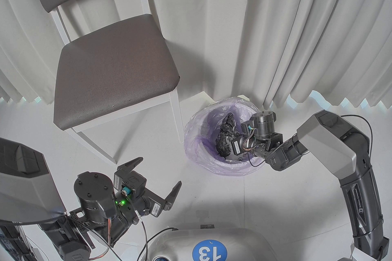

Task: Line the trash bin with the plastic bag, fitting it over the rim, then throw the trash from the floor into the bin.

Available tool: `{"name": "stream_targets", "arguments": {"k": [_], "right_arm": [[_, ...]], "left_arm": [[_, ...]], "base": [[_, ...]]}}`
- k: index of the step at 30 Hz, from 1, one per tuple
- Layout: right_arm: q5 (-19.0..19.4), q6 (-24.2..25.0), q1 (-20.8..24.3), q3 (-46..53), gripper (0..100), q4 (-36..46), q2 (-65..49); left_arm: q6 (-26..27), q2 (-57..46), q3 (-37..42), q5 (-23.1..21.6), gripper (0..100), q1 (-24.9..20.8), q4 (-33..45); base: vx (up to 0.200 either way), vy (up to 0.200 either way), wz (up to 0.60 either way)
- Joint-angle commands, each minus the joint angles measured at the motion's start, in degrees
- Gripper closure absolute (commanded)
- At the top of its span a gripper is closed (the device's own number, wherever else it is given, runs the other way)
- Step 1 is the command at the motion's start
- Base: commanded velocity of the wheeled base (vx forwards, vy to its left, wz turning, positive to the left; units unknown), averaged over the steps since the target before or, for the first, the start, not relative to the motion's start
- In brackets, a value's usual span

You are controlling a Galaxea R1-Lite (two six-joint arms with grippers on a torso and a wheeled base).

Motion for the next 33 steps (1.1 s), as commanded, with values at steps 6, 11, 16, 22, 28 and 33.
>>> {"name": "stream_targets", "arguments": {"k": [6,11,16,22,28,33], "right_arm": [[0.4,-0.6,0.3,-1.3,100,0.7,-0.9],[0.4,-2.7,-0.1,0.5,0,0.9,-1.2],[0.4,-3.0,0.2,4.5,0,1.6,-7.3],[0.4,-3.2,0.3,11.5,0,3.0,-15.6],[0.4,-4.8,-1.4,24.0,0,2.0,-28.4],[0.3,-5.1,-2.9,38.9,0,0.4,-39.2]], "left_arm": [[0.0,0.2,0.0,0.0,0,-0.1,-1.0],[0.0,0.1,0.0,0.0,0,-0.1,-1.0],[0.0,0.2,0.0,0.5,0,-0.1,-1.0],[0.0,1.2,0.2,0.3,0,-0.1,-1.0],[5.8,7.1,-4.8,-0.6,0,5.2,1.4],[11.2,23.5,-21.1,-0.9,0,11.2,3.7]], "base": [[0.0,0.0,0.0],[0.0,0.0,0.0],[0.0,0.0,0.0],[0.0,0.0,0.0],[0.0,0.0,0.0],[0.0,0.0,0.0]]}}
